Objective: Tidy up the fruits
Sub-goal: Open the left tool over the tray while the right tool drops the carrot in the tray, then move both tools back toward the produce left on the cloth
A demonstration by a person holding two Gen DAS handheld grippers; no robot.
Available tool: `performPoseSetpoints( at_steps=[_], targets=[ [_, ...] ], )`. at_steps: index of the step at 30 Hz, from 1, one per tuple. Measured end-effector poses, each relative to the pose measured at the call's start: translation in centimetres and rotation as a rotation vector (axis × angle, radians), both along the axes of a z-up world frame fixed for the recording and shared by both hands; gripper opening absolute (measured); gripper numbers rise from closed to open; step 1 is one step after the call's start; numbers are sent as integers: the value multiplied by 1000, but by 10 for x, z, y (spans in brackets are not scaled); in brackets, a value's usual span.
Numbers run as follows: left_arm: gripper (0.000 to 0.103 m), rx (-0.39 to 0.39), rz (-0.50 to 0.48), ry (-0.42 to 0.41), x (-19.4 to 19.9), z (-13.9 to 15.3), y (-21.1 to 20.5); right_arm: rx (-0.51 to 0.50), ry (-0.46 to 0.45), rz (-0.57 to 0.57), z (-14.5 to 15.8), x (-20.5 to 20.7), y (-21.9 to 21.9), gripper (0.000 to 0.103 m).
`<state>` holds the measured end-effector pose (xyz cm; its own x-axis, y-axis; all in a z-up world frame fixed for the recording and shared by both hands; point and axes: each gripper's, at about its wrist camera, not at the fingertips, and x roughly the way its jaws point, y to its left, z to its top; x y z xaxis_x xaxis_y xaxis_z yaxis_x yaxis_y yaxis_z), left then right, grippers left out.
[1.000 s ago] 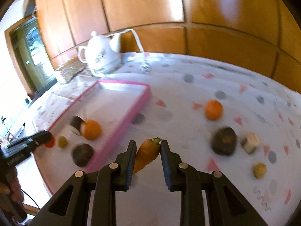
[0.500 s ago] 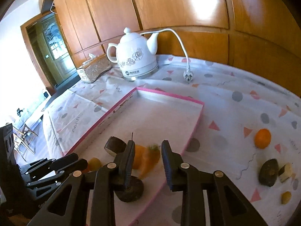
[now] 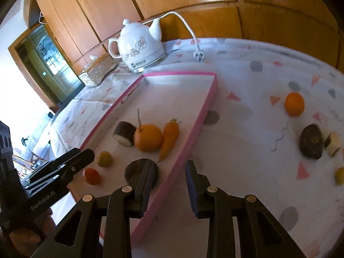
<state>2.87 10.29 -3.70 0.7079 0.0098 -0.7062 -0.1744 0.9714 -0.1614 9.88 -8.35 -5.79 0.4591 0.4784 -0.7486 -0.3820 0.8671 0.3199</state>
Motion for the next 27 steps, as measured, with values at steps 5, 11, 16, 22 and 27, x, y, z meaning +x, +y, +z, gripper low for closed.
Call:
performPoseSetpoints(
  at_steps=[5,11,16,22,27],
  targets=[
    [51,2,-2,0,0,0,0,-8,68,16,-13,2,9,21],
    [51,3,-5,-2,0,0,-2,-49,62,6,-14,13,8,13],
    [51,8,-17,-6,2,3,-6,-100,49,16,-11,25,13,10],
    [53,11,-26,-14,3,7,-10,-81,58,20,-12,27,12,16],
    [55,24,-46,-15,2,8,-19,-33,-21,-25,-2,11,-2,29]
  ],
)
